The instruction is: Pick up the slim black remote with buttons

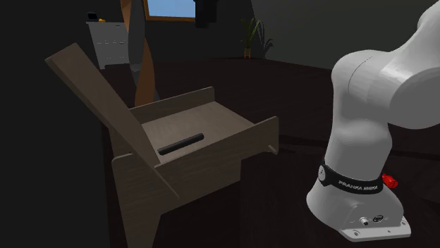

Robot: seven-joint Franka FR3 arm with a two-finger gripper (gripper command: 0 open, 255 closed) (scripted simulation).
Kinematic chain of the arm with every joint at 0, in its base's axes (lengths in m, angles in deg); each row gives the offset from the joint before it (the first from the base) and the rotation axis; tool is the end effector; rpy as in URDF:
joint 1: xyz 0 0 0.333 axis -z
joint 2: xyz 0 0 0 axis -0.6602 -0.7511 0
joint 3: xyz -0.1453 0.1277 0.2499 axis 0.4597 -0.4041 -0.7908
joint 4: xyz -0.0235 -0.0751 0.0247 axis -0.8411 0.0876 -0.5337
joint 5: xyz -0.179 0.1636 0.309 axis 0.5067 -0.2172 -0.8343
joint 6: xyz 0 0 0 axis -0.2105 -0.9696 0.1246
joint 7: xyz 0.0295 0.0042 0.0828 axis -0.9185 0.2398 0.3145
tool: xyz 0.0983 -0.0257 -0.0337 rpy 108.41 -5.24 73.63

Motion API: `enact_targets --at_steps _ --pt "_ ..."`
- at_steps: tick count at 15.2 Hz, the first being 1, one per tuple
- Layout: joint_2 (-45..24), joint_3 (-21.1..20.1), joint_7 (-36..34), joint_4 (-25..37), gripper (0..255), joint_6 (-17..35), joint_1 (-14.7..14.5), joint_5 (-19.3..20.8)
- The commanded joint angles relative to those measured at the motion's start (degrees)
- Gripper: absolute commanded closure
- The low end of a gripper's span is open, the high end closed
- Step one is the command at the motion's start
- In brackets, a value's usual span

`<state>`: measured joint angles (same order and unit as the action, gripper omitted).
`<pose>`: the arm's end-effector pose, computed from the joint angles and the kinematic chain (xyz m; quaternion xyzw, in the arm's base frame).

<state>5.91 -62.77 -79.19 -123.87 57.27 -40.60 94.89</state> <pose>0.3238 0.0002 0.5913 0.9969 -0.0085 0.0405 0.0668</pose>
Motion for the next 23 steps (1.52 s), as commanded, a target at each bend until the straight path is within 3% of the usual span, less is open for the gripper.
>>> enact_targets --at_steps 1,7,14,23 --pt "0.0 0.0 0.0 0.0 0 0.0 0.0 0.0" --pt "-4.57 7.13 9.84 -4.92 0 8.29 0.45 2.84" --pt "-14.41 15.19 21.45 -6.8 0 18.41 0.82 5.06" --pt "-33.09 24.13 38.07 -3.14 0 30.58 0.08 2.59"
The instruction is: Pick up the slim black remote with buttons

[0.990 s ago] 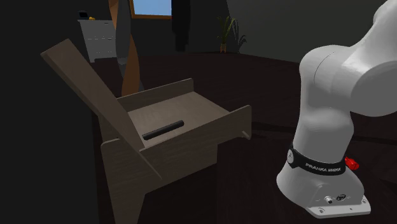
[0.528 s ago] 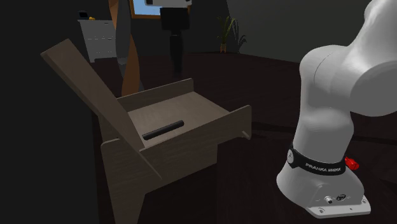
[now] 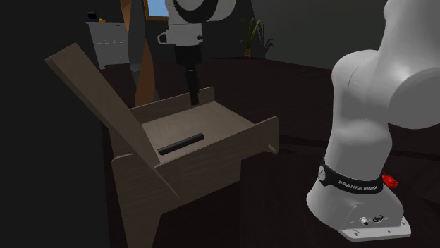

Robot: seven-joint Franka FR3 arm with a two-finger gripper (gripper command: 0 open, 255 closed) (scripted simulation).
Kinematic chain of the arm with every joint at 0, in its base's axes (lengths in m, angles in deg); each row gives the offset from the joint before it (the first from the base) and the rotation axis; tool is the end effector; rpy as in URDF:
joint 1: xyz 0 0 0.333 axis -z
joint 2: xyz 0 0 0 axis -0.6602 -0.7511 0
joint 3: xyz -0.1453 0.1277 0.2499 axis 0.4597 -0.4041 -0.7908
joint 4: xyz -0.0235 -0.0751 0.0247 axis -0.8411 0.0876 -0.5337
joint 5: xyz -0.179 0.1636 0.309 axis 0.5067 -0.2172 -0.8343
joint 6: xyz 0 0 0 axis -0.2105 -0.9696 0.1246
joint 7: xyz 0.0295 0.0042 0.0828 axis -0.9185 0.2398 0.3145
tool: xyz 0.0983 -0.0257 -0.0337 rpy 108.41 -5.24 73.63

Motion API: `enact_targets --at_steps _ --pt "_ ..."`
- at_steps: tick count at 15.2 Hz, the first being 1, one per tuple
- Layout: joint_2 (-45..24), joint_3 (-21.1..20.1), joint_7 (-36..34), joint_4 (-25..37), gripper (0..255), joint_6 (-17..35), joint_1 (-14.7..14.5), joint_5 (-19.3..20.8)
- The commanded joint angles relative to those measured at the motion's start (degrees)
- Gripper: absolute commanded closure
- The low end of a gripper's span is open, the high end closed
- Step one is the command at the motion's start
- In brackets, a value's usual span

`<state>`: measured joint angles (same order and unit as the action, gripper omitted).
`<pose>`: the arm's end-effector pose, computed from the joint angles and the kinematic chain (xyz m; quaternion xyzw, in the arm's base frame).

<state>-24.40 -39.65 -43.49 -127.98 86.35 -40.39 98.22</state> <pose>0.4187 -0.1759 0.3851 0.9876 0.1543 -0.0240 0.0179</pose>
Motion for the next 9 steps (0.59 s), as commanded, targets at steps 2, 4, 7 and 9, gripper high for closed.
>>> enact_targets --at_steps 2,4,7,9 --pt "-7.63 2.45 6.59 2.66 0 3.75 -0.26 -2.59" --pt "-12.66 3.42 11.0 4.66 0 5.73 -0.13 -4.92" --pt "-20.36 3.78 17.66 8.24 0 8.08 0.85 -8.92" --pt "-25.47 3.33 21.87 11.01 0 9.21 2.02 -11.53"
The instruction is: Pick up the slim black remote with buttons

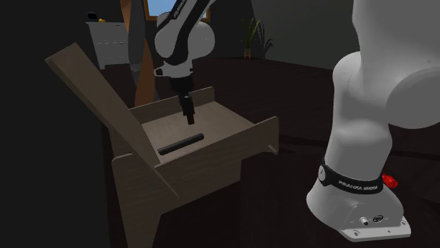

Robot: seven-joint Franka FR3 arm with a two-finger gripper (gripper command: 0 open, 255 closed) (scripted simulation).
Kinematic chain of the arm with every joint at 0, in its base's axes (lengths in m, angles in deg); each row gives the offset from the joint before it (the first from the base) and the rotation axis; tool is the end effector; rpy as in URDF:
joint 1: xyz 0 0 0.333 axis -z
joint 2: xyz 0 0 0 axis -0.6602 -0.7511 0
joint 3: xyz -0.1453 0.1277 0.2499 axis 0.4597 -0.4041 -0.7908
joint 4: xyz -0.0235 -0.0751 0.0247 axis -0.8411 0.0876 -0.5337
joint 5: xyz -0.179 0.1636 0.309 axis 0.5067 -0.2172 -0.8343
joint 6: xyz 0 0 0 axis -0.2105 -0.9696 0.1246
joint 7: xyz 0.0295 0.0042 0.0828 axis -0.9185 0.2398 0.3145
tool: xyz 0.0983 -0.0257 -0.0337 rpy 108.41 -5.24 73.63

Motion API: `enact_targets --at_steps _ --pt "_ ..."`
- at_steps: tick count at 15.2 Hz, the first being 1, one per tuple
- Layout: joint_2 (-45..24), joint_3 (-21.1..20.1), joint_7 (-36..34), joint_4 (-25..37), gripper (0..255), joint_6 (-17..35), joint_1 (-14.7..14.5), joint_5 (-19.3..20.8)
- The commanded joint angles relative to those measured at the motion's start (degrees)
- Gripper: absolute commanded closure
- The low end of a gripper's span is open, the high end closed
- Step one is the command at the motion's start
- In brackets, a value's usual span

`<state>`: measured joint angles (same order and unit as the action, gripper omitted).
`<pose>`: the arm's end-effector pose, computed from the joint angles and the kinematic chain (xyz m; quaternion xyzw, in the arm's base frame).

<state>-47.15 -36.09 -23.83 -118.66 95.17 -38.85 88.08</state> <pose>0.4661 -0.2386 0.2861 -0.9734 -0.2234 0.0510 0.0020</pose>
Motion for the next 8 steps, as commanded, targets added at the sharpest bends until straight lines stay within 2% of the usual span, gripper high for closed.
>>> enact_targets --at_steps 1,5,8 --pt "-5.24 -0.61 4.19 3.19 0 0.83 1.17 -2.61" --pt "-15.07 -2.81 11.02 9.88 0 1.83 4.5 -6.37" --pt "-17.79 -3.69 12.16 11.07 0 3.04 5.44 -7.27"
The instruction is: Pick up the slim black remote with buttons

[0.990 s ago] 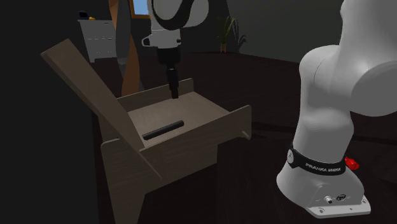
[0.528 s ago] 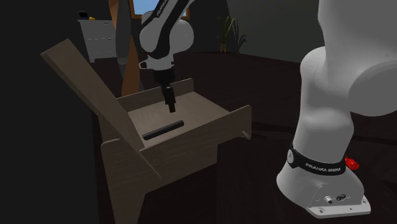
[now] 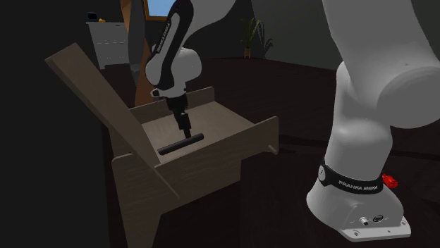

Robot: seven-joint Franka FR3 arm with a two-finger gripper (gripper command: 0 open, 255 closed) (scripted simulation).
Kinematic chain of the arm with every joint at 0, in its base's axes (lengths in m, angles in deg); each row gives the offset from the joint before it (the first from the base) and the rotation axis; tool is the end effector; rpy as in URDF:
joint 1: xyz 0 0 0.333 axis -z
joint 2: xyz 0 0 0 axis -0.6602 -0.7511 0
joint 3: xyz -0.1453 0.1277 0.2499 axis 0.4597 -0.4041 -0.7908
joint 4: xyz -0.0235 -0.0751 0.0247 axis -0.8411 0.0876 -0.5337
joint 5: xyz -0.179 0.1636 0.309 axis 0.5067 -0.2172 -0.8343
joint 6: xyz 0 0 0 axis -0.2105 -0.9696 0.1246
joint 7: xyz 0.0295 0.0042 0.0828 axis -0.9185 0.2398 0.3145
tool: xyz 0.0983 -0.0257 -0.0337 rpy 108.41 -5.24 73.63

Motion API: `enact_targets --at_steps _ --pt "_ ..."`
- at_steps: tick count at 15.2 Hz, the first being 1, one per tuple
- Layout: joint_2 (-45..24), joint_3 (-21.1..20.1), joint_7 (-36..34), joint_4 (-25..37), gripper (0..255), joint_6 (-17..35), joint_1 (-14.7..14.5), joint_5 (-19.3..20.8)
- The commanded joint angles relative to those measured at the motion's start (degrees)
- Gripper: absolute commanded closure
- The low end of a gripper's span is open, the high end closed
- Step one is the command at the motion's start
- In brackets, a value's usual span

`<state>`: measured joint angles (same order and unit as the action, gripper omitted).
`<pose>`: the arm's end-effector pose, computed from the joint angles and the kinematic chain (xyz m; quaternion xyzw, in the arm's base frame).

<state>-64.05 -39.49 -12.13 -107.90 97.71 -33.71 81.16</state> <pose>0.5028 -0.2753 0.2071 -0.9593 -0.2729 0.0707 0.0167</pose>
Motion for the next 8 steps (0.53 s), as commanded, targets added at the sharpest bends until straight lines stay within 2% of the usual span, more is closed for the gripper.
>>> enact_targets --at_steps 1,7,8 --pt "-1.54 -0.49 0.6 0.36 0 1.06 0.46 -0.63" --pt "-4.52 -1.47 1.25 0.74 0 3.57 1.2 -1.87" --pt "-4.54 -1.48 1.21 0.74 255 3.59 1.18 -1.88"
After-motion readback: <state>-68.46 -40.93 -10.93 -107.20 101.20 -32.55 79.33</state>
